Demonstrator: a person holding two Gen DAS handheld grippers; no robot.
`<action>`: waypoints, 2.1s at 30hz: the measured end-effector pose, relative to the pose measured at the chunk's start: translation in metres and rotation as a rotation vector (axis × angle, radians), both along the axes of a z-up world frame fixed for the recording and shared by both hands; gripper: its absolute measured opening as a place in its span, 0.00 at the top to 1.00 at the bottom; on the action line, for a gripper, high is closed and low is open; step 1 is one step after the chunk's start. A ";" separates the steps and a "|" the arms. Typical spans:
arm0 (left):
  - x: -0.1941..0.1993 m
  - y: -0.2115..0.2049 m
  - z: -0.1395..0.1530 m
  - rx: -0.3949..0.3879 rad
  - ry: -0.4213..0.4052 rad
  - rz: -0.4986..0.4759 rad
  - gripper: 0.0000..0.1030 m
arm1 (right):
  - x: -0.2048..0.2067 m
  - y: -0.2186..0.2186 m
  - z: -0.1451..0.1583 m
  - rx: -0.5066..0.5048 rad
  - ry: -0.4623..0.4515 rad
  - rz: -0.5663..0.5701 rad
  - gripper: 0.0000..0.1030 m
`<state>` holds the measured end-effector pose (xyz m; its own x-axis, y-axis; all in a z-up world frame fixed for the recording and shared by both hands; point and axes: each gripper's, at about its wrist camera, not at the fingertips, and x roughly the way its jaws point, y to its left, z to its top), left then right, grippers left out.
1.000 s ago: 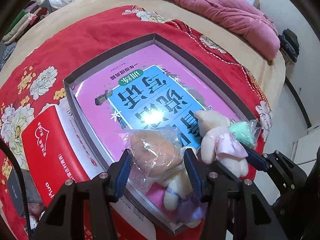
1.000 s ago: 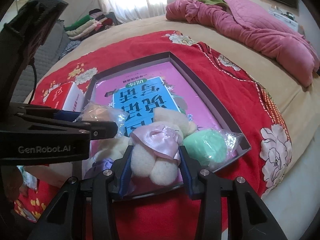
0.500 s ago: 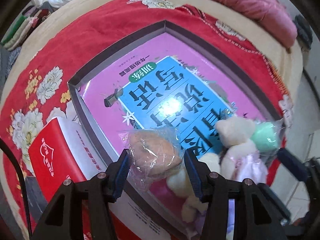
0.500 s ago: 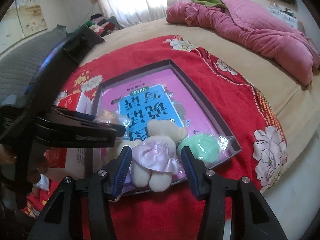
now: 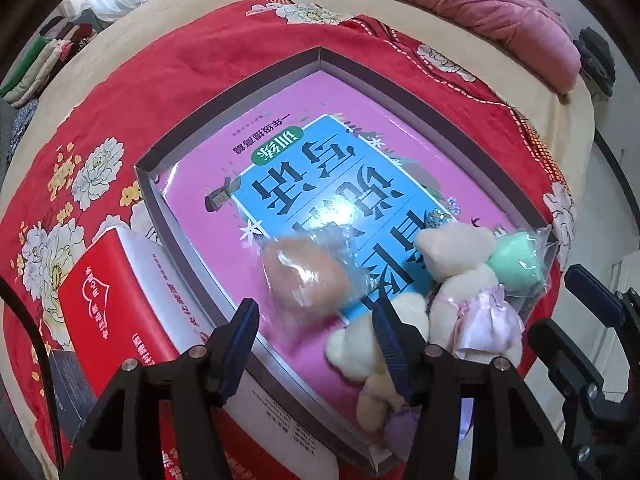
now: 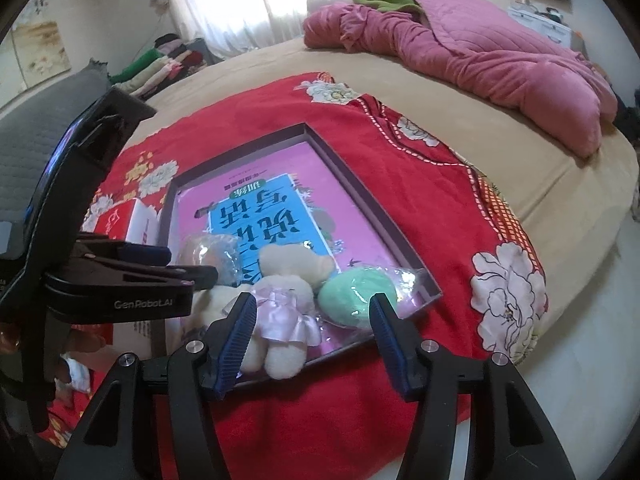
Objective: Organize soft objects
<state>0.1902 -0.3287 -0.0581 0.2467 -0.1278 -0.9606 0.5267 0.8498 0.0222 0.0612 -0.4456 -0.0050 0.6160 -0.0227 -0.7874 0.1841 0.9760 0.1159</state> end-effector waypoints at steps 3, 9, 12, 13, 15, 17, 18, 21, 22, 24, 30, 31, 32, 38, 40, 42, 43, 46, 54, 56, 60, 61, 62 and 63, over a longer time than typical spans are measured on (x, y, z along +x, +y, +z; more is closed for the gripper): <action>-0.004 0.001 0.005 -0.009 -0.011 -0.005 0.37 | -0.001 0.000 0.001 -0.006 0.001 -0.012 0.40; -0.010 0.008 0.016 -0.040 -0.023 -0.001 0.37 | -0.004 0.000 0.006 -0.014 -0.008 -0.030 0.38; -0.014 0.012 0.026 -0.074 -0.035 0.001 0.37 | -0.007 -0.001 0.011 -0.017 -0.021 -0.045 0.30; -0.015 0.013 0.029 -0.078 -0.040 0.003 0.37 | -0.007 -0.002 0.012 -0.017 -0.024 -0.048 0.30; -0.018 0.015 0.035 -0.080 -0.060 0.004 0.36 | -0.008 -0.002 0.014 -0.014 -0.029 -0.052 0.30; -0.020 0.019 0.040 -0.088 -0.066 0.010 0.36 | -0.009 -0.002 0.016 -0.017 -0.032 -0.057 0.29; -0.020 0.020 0.042 -0.095 -0.067 0.012 0.36 | -0.009 -0.001 0.016 -0.020 -0.031 -0.057 0.29; -0.024 0.025 0.048 -0.109 -0.079 0.016 0.36 | -0.009 0.001 0.018 -0.027 -0.030 -0.060 0.29; -0.025 0.027 0.050 -0.111 -0.084 0.014 0.35 | -0.009 0.002 0.018 -0.030 -0.031 -0.061 0.29; -0.028 0.030 0.054 -0.125 -0.087 0.020 0.32 | -0.010 0.004 0.019 -0.035 -0.032 -0.064 0.29; -0.036 0.041 0.065 -0.156 -0.105 0.037 0.31 | -0.011 0.007 0.021 -0.066 -0.023 -0.082 0.28; -0.037 0.043 0.066 -0.156 -0.108 0.038 0.28 | -0.011 0.008 0.022 -0.075 -0.023 -0.084 0.28; -0.040 0.045 0.067 -0.153 -0.115 0.037 0.27 | -0.012 0.008 0.024 -0.089 -0.027 -0.088 0.28; -0.050 0.052 0.072 -0.138 -0.136 0.032 0.23 | -0.015 0.013 0.031 -0.121 -0.037 -0.094 0.27; -0.054 0.055 0.074 -0.140 -0.144 0.033 0.23 | -0.016 0.015 0.035 -0.129 -0.045 -0.097 0.27; -0.057 0.059 0.077 -0.144 -0.149 0.036 0.23 | -0.017 0.016 0.039 -0.139 -0.053 -0.105 0.27; -0.058 0.060 0.079 -0.146 -0.151 0.037 0.23 | -0.018 0.017 0.042 -0.147 -0.056 -0.109 0.26; -0.061 0.065 0.084 -0.155 -0.163 0.044 0.23 | -0.021 0.019 0.049 -0.156 -0.073 -0.123 0.23; -0.074 0.080 0.097 -0.162 -0.191 0.067 0.22 | -0.032 0.020 0.070 -0.108 -0.131 -0.151 0.22; -0.078 0.083 0.101 -0.164 -0.201 0.070 0.22 | -0.035 0.022 0.075 -0.098 -0.140 -0.155 0.22; -0.086 0.090 0.108 -0.170 -0.215 0.075 0.22 | -0.041 0.028 0.085 -0.098 -0.160 -0.147 0.22; -0.089 0.092 0.110 -0.171 -0.218 0.076 0.22 | -0.042 0.031 0.087 -0.100 -0.164 -0.143 0.22; -0.090 0.093 0.111 -0.172 -0.219 0.076 0.22 | -0.043 0.032 0.089 -0.102 -0.167 -0.143 0.22; -0.092 0.095 0.113 -0.175 -0.221 0.076 0.22 | -0.044 0.034 0.091 -0.104 -0.169 -0.144 0.22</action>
